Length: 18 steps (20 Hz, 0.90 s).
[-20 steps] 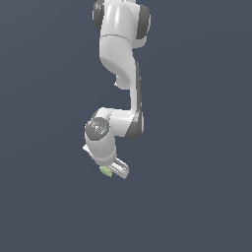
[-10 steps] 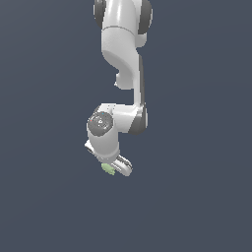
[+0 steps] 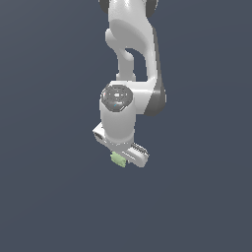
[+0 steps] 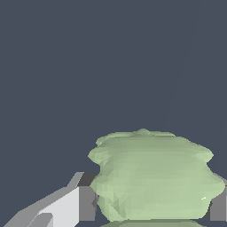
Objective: Pick up the object and move it to a goal position.
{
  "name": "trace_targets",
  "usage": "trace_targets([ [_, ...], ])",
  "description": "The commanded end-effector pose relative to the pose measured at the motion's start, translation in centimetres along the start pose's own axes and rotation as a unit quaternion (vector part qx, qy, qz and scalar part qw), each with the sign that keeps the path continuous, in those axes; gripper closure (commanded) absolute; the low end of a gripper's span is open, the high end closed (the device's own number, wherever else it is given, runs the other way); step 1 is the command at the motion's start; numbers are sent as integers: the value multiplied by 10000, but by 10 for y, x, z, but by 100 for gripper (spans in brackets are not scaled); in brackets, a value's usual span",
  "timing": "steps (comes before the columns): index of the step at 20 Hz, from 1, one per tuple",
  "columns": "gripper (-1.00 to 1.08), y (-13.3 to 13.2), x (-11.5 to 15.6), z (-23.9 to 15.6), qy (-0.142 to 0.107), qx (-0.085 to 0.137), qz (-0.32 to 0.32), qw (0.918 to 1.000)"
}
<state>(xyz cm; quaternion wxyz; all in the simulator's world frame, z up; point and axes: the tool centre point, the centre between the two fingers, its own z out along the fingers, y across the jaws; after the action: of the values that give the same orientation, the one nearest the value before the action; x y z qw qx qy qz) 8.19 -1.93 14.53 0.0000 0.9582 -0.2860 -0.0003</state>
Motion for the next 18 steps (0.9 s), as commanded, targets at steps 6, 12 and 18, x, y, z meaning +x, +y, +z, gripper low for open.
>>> trace_targets([
  [6, 108, -35, -27, -79, 4, -2, 3, 10000],
  [12, 108, -64, -47, -140, 5, -4, 4, 10000],
  [18, 108, -91, -65, -197, 5, -4, 4, 10000],
])
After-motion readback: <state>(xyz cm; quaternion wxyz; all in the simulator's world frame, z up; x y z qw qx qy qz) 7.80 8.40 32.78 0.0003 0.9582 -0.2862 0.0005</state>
